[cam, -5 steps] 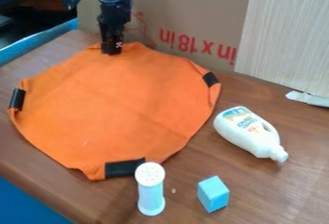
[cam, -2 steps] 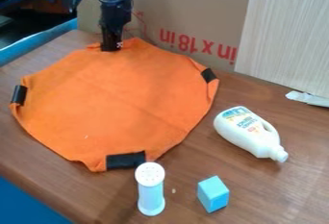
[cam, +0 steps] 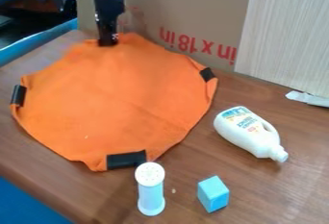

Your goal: Fold the clothes bottom to the top side

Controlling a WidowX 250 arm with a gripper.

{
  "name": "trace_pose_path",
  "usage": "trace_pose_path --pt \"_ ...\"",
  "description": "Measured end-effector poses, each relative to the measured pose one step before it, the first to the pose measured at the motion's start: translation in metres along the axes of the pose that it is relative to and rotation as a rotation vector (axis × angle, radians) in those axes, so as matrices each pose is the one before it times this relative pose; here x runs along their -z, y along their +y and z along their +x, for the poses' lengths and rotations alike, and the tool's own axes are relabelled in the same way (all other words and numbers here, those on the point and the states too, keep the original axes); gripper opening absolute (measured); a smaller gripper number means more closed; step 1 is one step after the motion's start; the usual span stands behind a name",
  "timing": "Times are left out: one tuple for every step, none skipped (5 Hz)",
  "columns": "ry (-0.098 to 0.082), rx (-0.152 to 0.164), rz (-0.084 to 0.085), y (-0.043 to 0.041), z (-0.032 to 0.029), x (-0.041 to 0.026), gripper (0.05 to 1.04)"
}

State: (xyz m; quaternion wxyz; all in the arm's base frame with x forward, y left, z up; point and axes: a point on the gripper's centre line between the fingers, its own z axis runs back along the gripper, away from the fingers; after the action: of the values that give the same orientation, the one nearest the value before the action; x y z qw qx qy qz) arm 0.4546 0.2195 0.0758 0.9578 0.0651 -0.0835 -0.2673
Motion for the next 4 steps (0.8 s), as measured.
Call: trace_pose_path --pt "-0.0735 0.0277 -0.0230 -0.00830 -0.00841 -0.01876 0.068" --pt "-0.0298 0.0875 0.0481 -0.02705 -0.01341 -0.01652 0.067" --pt "-0.0055 0.0992 0.0389 -0.03944 -0.01107 0.00552 0.067" --pt "-0.0052 0.0654 0.0295 -0.02836 -0.00624 -0.00196 0.067"
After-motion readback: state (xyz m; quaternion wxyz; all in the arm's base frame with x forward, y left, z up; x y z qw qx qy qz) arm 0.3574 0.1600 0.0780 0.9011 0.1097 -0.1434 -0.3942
